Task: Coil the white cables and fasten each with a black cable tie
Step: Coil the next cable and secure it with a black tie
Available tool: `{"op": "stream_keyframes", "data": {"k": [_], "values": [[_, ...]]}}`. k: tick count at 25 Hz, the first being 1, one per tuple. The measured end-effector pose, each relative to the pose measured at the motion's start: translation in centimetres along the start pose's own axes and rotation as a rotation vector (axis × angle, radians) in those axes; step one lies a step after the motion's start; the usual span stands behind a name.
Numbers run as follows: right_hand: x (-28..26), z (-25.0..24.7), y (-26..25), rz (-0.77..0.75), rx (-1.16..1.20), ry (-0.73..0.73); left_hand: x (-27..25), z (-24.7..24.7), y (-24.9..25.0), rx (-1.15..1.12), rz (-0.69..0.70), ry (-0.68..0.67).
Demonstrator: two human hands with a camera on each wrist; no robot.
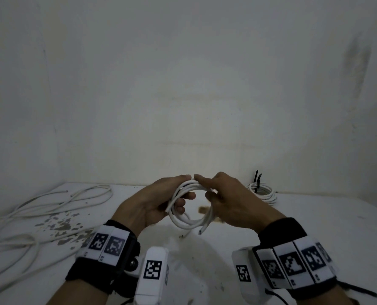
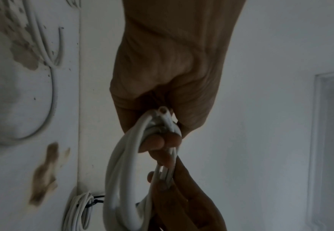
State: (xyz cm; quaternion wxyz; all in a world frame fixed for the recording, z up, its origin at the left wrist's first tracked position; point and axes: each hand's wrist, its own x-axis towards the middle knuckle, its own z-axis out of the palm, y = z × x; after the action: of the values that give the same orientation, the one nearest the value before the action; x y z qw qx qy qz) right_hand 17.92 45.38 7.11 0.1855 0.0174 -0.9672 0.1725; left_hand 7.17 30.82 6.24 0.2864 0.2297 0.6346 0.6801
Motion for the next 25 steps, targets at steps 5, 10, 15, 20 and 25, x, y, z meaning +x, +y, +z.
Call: {"op": "stream_keyframes", "data": {"k": [5,10,15,20,25], "values": [[-0.1,0.4,-0.5,-0.001,0.1,-0.02,-0.2,0.0,0.7,-0.022,-0.029,-0.003],[-0.3,0.1,-1.4,0.086,0.593,0.11,0.1,-0.2,0.8,-0.02,0.087,0.185],[-0.5,0.7,-2.5,0.175,0.395,0.094,0.3,-0.1,1.0,-0.116,0.208,0.423],[-0.2,1.3,-3.6,0.201,0.517,0.109,0.3,0.2,0.9,-0.151,0.232,0.557],[-0.7,-0.2,-3.8,0.162,0.601,0.197,0.6,0.6,0.3,-0.005,0.192,0.629]]}}
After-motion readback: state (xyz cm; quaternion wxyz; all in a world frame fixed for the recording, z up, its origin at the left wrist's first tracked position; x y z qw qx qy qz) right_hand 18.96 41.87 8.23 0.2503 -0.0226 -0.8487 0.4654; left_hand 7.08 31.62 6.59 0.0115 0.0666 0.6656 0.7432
